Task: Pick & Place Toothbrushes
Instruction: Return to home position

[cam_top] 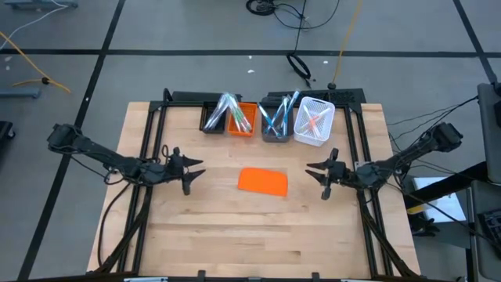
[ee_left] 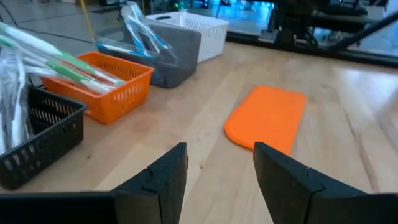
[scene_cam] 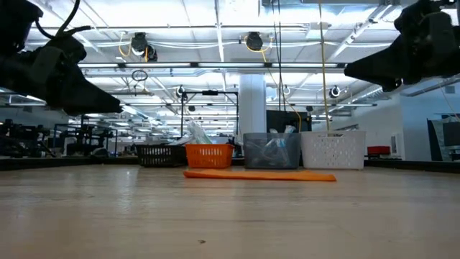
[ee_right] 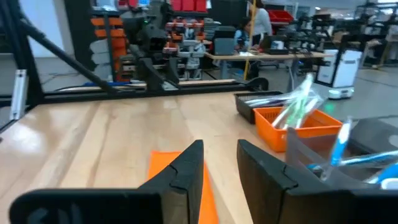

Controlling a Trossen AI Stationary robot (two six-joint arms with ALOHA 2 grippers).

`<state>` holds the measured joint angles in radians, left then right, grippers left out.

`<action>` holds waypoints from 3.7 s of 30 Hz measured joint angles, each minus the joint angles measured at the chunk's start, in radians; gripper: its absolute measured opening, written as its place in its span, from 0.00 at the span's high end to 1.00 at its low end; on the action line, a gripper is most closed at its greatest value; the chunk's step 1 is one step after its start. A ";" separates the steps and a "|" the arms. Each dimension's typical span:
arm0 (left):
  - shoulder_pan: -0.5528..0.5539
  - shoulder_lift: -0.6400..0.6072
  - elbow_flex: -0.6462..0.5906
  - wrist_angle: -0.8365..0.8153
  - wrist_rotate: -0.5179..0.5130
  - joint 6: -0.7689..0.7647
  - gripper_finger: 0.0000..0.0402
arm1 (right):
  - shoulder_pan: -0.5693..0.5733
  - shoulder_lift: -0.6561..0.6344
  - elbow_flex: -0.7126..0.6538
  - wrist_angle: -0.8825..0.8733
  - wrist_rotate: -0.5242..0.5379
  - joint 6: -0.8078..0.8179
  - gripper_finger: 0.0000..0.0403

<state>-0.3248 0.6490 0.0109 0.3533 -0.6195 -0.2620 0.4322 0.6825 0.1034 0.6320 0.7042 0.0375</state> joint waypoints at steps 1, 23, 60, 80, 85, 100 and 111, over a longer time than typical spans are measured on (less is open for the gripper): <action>0.000 -0.004 0.000 -0.007 0.007 0.007 0.54 | 0.010 -0.002 -0.007 0.007 0.000 -0.001 0.78; 0.023 -0.033 0.000 -0.020 0.017 0.077 0.54 | 0.061 -0.001 -0.088 -0.020 0.001 -0.004 0.78; 0.023 -0.033 0.001 -0.008 0.017 0.075 0.54 | -0.165 -0.674 -0.090 -0.084 0.002 -0.004 0.78; 0.023 -0.033 0.001 -0.008 0.017 0.075 0.54 | -0.165 -0.672 -0.090 -0.084 0.002 -0.004 0.78; 0.023 -0.033 0.001 -0.008 0.017 0.075 0.54 | -0.165 -0.672 -0.090 -0.084 0.002 -0.004 0.78; 0.023 -0.033 0.001 -0.008 0.017 0.075 0.54 | -0.165 -0.672 -0.090 -0.084 0.002 -0.004 0.78; 0.022 -0.033 0.001 -0.009 0.017 0.076 0.54 | -0.165 -0.672 -0.090 -0.084 0.002 -0.004 0.78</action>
<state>-0.3027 0.6159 0.0120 0.3447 -0.6029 -0.1864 0.2676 0.0105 0.0139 0.5484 0.7059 0.0330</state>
